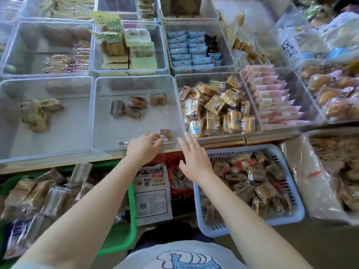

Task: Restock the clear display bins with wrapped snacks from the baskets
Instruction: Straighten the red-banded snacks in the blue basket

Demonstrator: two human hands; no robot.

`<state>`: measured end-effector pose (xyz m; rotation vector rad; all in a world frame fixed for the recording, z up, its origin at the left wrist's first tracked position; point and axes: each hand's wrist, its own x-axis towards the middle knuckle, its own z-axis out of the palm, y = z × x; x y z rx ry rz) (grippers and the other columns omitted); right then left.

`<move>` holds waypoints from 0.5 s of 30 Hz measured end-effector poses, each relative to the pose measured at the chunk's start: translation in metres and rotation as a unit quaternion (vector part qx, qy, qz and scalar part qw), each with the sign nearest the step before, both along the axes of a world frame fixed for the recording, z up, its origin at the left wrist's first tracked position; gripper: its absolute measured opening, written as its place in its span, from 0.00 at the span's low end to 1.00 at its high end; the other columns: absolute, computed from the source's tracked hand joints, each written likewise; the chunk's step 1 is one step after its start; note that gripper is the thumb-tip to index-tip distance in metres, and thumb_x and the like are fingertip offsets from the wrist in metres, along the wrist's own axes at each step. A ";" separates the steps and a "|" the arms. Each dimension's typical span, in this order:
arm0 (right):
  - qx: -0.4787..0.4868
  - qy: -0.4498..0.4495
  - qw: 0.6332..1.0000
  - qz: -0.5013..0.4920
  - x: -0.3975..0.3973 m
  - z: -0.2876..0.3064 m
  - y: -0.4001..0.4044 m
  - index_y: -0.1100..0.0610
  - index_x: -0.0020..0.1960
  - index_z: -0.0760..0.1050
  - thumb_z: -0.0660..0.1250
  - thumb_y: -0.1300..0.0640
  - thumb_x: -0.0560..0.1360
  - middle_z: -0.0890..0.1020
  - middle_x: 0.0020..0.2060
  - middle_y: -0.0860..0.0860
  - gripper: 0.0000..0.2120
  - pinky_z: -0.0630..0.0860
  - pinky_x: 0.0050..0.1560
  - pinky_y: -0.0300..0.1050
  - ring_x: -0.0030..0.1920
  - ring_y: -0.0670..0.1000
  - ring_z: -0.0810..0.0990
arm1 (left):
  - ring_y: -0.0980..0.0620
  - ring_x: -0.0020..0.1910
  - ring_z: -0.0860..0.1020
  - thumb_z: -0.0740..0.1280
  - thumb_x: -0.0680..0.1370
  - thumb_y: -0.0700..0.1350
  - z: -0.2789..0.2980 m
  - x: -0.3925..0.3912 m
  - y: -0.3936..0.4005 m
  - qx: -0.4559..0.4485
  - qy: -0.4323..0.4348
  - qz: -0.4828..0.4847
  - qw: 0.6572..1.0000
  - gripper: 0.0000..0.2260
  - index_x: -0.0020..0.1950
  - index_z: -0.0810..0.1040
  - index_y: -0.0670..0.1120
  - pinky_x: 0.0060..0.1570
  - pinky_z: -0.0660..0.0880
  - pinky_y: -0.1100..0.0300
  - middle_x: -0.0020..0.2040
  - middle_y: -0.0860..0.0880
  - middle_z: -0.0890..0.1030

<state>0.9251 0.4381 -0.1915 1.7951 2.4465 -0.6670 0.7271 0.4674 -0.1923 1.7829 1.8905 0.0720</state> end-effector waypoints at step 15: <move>-0.072 0.005 0.915 -0.397 0.175 -0.040 -0.023 0.56 0.74 0.64 0.66 0.53 0.79 0.68 0.68 0.59 0.26 0.74 0.62 0.54 0.66 0.60 0.71 | 0.51 0.47 0.80 0.61 0.81 0.50 -0.006 0.159 -0.023 -0.039 -0.087 -0.190 0.977 0.10 0.58 0.79 0.52 0.44 0.79 0.54 0.52 0.54 0.82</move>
